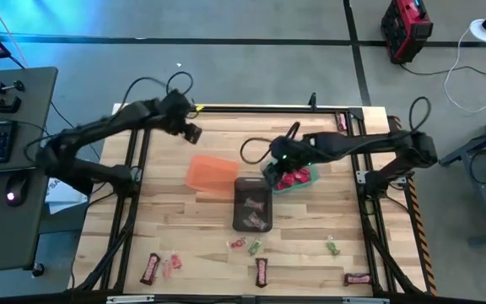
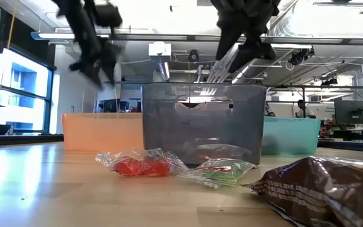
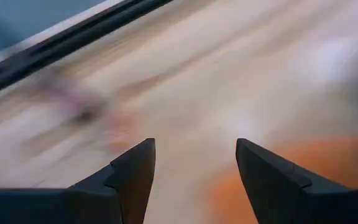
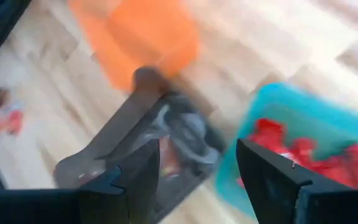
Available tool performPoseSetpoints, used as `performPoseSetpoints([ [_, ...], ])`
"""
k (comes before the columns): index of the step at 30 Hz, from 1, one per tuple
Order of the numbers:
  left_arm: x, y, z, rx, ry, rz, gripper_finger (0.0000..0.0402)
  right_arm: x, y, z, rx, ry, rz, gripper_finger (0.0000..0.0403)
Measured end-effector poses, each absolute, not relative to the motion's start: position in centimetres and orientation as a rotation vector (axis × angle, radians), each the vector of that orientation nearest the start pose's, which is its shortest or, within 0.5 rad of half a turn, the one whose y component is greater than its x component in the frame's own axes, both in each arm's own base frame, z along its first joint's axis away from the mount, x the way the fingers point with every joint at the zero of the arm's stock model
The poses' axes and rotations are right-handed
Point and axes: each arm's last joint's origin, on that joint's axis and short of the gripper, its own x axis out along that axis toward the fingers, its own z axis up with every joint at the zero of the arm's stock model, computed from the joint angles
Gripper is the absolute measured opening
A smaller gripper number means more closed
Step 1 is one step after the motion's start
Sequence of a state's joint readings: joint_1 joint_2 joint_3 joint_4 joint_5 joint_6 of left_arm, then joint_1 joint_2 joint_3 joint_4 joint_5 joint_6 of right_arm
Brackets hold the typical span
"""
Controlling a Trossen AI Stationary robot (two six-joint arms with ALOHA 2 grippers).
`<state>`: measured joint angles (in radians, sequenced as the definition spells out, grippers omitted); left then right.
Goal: Sort candy by brand, put in halloween buckets
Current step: Put the orange gummy into the black bin
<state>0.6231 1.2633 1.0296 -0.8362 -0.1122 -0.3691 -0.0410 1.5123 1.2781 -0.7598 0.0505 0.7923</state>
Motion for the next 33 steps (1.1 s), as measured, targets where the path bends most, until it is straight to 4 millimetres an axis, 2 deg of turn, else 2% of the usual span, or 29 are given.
performPoseSetpoints([
  [2, 18.2, 16.3, 24.9, -0.665, 1.069, 0.94, 0.0205, 30.4, -2.1, 29.1, 0.725, 0.906, -0.496, 0.0206],
  [4, 17.4, 17.5, 22.6, -0.754, 1.166, 0.962, 0.0201, 30.2, -2.5, 29.0, 0.723, 0.92, -0.512, 0.0207],
  [6, 16.8, 18.3, 20.6, -0.82, 1.214, 0.959, 0.0198, 30.1, -2.7, 28.9, 0.72, 0.935, -0.519, 0.0206],
  [8, 16.6, 19.3, 19.5, -0.857, 1.178, 0.962, 0.0198, 30.1, -2.7, 28.8, 0.719, 0.944, -0.521, 0.0206],
  [13, 16.6, 21.2, 18.4, -0.88, 1.083, 0.99, 0.0197, 30.2, -2.7, 28.7, 0.703, 0.951, -0.512, 0.0206],
  [16, 16.3, 21.8, 17.7, -0.902, 1.094, 1.011, 0.0197, 30.1, -2.7, 28.7, 0.703, 0.952, -0.512, 0.0206],
  [23, 15.9, 22.7, 15.8, -0.933, 1.167, 1.013, 0.0197, 30.2, -2.3, 28.7, 0.715, 0.951, -0.512, 0.0206],
  [27, 16.1, 23.0, 14.5, -0.998, 1.178, 0.933, 0.0197, 30.2, -2.2, 28.7, 0.718, 0.95, -0.515, 0.0206],
  [31, 16.4, 23.0, 14.4, -0.983, 1.191, 0.931, 0.0191, 30.2, -2.2, 28.7, 0.718, 0.95, -0.515, 0.0206],
  [33, 16.4, 23.0, 14.4, -0.974, 1.194, 0.923, 0.0172, 30.2, -2.2, 28.7, 0.721, 0.948, -0.517, 0.0206],
])
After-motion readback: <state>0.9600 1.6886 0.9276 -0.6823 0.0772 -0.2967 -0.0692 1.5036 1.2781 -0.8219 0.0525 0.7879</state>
